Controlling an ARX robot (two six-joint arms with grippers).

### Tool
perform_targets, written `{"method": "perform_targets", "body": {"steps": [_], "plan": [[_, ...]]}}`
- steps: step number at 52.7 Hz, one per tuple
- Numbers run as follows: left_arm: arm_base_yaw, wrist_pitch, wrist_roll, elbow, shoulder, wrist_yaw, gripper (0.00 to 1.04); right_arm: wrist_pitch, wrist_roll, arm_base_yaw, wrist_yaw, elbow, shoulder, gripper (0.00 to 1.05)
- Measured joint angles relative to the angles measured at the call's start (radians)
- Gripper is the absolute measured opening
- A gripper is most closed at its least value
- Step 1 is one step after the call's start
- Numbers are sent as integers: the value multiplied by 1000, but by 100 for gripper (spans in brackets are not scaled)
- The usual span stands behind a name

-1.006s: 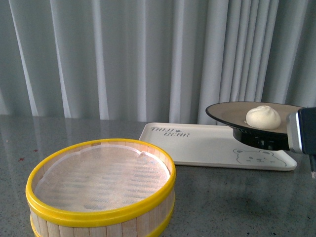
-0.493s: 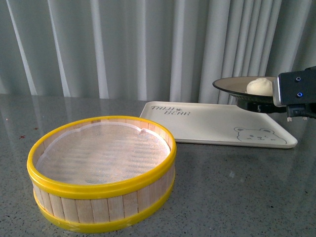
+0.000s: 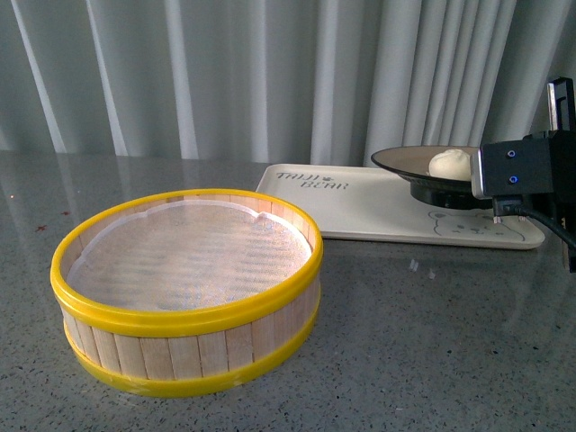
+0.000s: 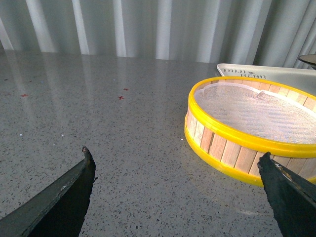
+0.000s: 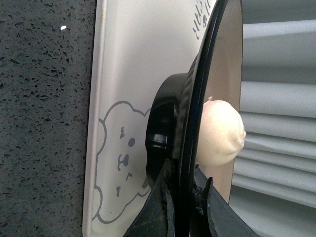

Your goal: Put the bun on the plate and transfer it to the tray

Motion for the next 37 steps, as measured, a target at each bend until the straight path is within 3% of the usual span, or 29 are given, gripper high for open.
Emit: {"method": "perform_targets", "body": {"steps": [37], "plan": [[0,0,0,0,0,0,98,4,32,-10,1,60,90,3]]}}
